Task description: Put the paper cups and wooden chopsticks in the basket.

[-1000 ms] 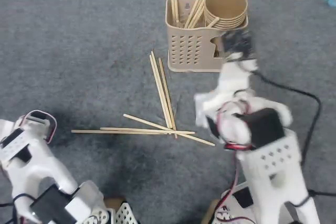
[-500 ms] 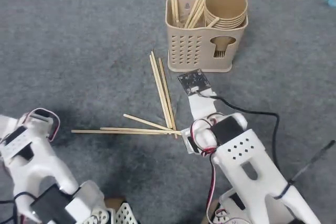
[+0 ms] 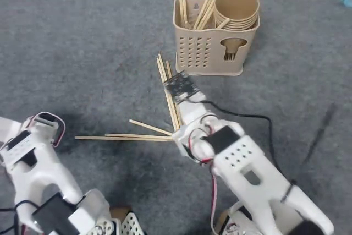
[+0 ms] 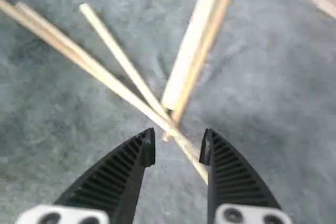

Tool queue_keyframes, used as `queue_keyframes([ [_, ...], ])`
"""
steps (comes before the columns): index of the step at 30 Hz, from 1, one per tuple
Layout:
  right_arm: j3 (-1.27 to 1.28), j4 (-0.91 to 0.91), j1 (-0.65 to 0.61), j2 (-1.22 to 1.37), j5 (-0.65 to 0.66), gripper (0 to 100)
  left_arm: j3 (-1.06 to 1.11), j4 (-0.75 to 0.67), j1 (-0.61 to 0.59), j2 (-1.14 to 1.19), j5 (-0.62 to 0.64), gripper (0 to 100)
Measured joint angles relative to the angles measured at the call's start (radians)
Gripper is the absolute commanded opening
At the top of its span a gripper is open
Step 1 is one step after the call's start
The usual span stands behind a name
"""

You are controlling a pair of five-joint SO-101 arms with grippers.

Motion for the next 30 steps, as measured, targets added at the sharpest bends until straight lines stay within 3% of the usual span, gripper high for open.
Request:
queue_keyframes([
  [8, -0.153, -0.041, -0.032, 0.348, 0.026, 15.8, 0.0, 0.0, 0.0, 0.0, 0.0, 27],
  [18, -0.566, 0.218, -0.133, 0.744, 0.084, 15.5, 0.025, -0.034, -0.002, -0.006, 0.0, 27],
  [30, -0.652, 0.239, -0.135, 0.835, 0.083, 15.4, 0.031, -0.055, -0.002, -0.017, 0.0, 27],
])
